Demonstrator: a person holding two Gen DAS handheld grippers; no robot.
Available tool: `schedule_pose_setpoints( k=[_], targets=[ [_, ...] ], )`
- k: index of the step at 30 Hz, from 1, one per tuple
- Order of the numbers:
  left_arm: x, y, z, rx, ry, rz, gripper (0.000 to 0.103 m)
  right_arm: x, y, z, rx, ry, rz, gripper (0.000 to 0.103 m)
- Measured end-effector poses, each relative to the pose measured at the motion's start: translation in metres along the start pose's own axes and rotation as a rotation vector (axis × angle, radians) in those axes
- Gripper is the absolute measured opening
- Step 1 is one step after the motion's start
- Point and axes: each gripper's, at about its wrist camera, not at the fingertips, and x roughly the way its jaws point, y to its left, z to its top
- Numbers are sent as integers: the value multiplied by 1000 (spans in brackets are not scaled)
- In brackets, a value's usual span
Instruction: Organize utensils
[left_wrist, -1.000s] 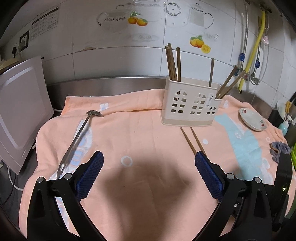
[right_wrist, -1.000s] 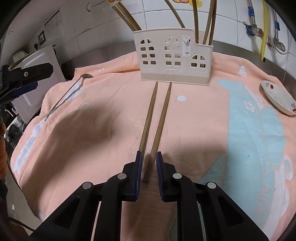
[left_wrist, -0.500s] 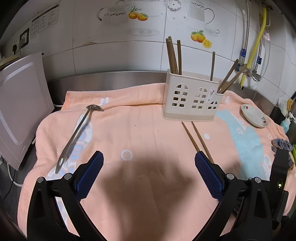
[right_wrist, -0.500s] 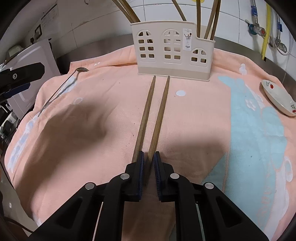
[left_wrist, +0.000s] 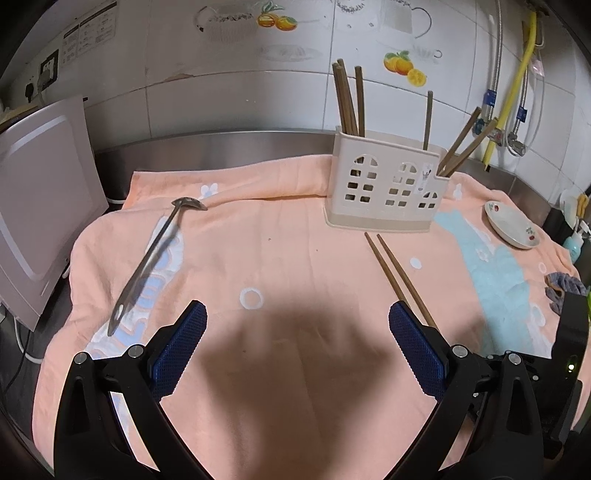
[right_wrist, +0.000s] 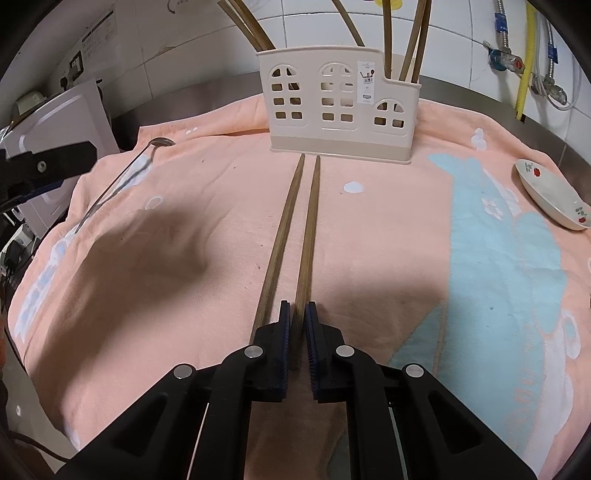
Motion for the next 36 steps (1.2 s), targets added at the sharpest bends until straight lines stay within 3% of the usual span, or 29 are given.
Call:
schedule_pose_setpoints(
  k=[36],
  targets=[
    [51,-75,-28,119,185,-79,98,-27,-37,-15,33,-53,-1,7]
  ],
)
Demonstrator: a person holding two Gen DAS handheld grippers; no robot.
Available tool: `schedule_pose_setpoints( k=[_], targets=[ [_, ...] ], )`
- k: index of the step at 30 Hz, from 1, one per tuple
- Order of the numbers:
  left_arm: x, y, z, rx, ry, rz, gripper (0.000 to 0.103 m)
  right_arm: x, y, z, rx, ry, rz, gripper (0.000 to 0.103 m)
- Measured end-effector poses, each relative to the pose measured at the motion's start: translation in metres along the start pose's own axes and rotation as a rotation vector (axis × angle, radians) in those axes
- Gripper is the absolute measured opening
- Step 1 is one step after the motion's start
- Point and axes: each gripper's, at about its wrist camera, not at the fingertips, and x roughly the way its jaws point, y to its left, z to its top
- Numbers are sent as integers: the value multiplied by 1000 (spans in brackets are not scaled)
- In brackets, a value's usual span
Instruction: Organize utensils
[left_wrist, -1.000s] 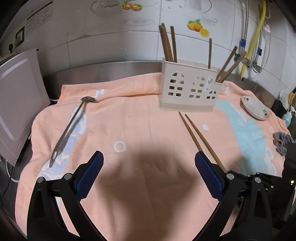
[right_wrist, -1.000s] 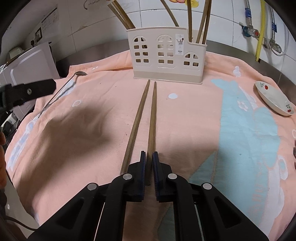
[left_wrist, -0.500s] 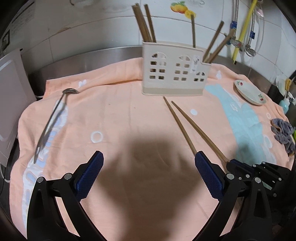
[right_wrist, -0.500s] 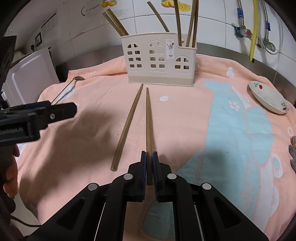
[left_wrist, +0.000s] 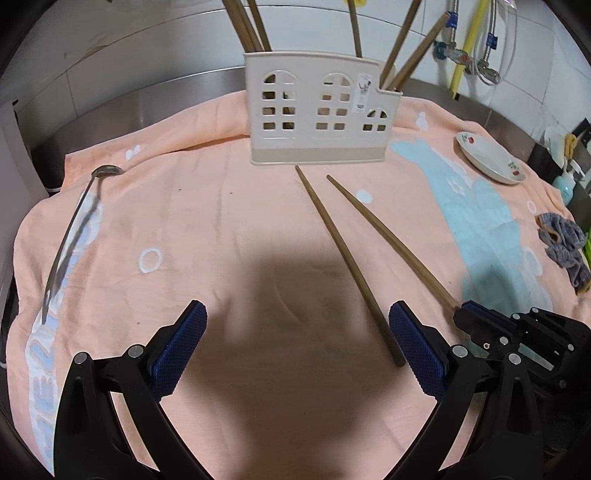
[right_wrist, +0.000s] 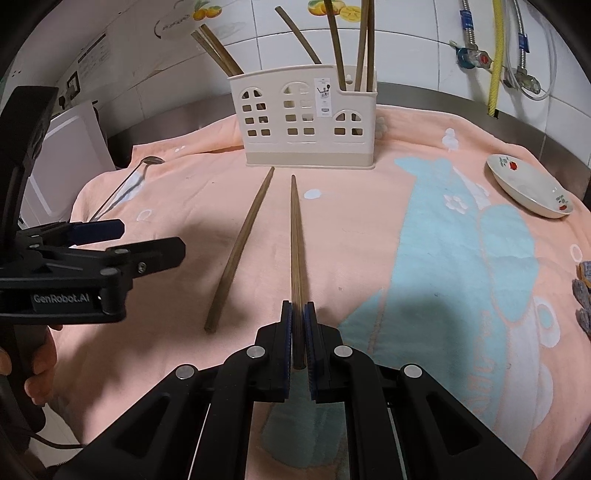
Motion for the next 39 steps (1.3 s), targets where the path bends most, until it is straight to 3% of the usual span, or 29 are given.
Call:
schedule_pose_setpoints(
  k=[30,34,39],
  targets=[
    [39,-7,-3,25,88,77,98,1,-6,1,16,-1,-4,7],
    [33,-7,-1,-5,79,14,98,1,-7,1,17,0,-4,7],
    [34,-16,2,25,69,19,98,2,-8,1,17,2,-3,7]
  ],
)
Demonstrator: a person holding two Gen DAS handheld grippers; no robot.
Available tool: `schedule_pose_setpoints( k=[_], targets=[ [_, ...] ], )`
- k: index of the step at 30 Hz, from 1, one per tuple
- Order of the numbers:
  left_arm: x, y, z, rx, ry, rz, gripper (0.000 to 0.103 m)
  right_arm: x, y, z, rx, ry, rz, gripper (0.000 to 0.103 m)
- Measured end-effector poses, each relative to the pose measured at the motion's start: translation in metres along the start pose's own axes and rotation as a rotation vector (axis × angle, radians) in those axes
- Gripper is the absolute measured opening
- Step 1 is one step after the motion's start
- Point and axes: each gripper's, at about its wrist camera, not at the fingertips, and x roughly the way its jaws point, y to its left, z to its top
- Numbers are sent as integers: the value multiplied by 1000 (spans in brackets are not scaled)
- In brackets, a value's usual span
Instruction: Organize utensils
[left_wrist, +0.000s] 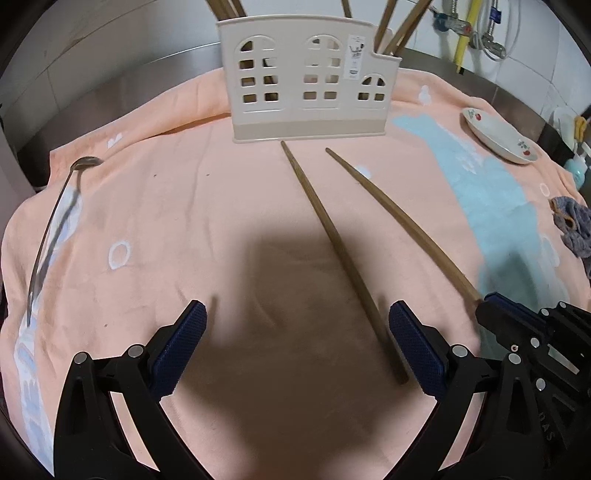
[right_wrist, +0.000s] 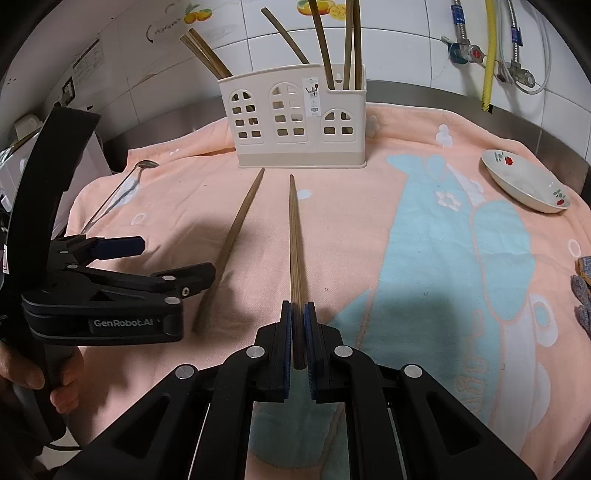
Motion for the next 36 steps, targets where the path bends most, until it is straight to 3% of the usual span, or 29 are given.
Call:
schedule_pose_setpoints(
  k=[6,18,20,24,28,36],
  targets=[
    [10,-6,-2,31,23,34,98,-1,0,0,0,1,0,7],
    [8,15,-5,9,10,101,99,4,-4,-5,18,27,6,10],
    [7,18,-6,3,9,101,99,5,-4,-5,21,31,9,20],
    [6,22,-6,-1,-2,100,98,6,-2,-5,20,31,15,27],
    [4,19,-8,24,-18,86,97,8,-1,-4,18,28,25,46],
    [7,24,-9,17,-10,54,98,9,2,-4,2,36,37,59]
  ],
)
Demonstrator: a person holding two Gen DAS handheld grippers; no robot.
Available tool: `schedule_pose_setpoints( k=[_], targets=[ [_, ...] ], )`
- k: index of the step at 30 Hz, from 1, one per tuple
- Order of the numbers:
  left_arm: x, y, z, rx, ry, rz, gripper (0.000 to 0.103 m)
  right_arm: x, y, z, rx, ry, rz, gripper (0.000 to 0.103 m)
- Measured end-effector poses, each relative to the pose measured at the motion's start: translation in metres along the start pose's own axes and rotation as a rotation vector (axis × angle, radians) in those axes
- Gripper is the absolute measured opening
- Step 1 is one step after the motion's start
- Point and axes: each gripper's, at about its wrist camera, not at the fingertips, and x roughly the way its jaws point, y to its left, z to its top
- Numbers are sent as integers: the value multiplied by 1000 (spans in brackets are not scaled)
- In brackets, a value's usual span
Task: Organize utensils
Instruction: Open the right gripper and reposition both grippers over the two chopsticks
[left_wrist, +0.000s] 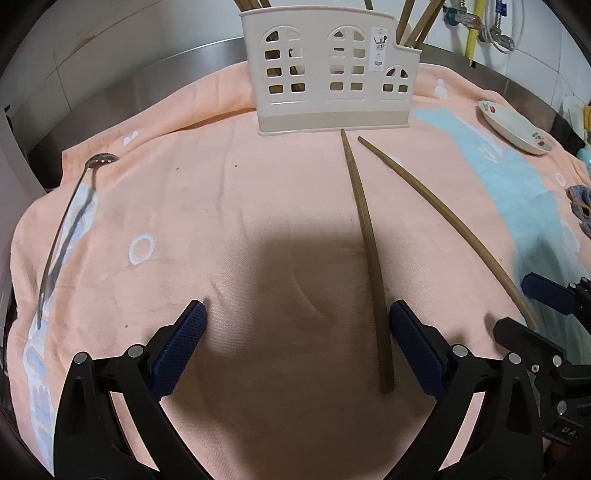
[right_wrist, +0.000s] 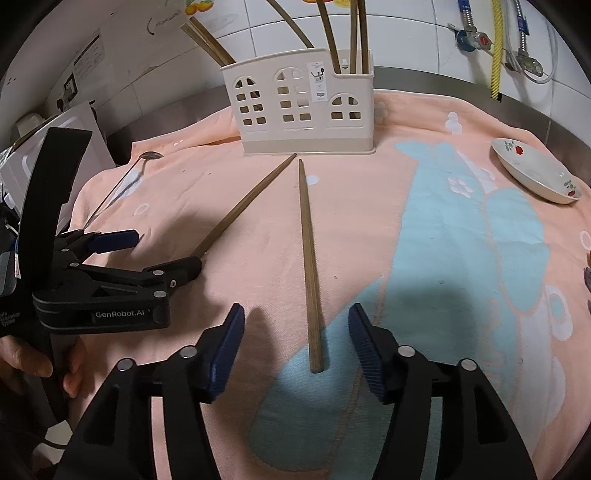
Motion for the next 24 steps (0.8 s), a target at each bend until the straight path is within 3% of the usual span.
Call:
schedule_pose_setpoints(
  k=[9,15,20,24],
  targets=[
    [2,3,1,-4,1,-41,98,1,2,0,-41,18,11,70],
    [3,4,4,7,33,-58,98,0,1,-1,-81,27,-8,70],
    [-5,2,8,7,-1,-94,95,0,-6,2,-79,33,-15,51],
    [-7,-4,11,20,-6,-147,75,0,-5,4,-85,27,-20,39]
  ],
)
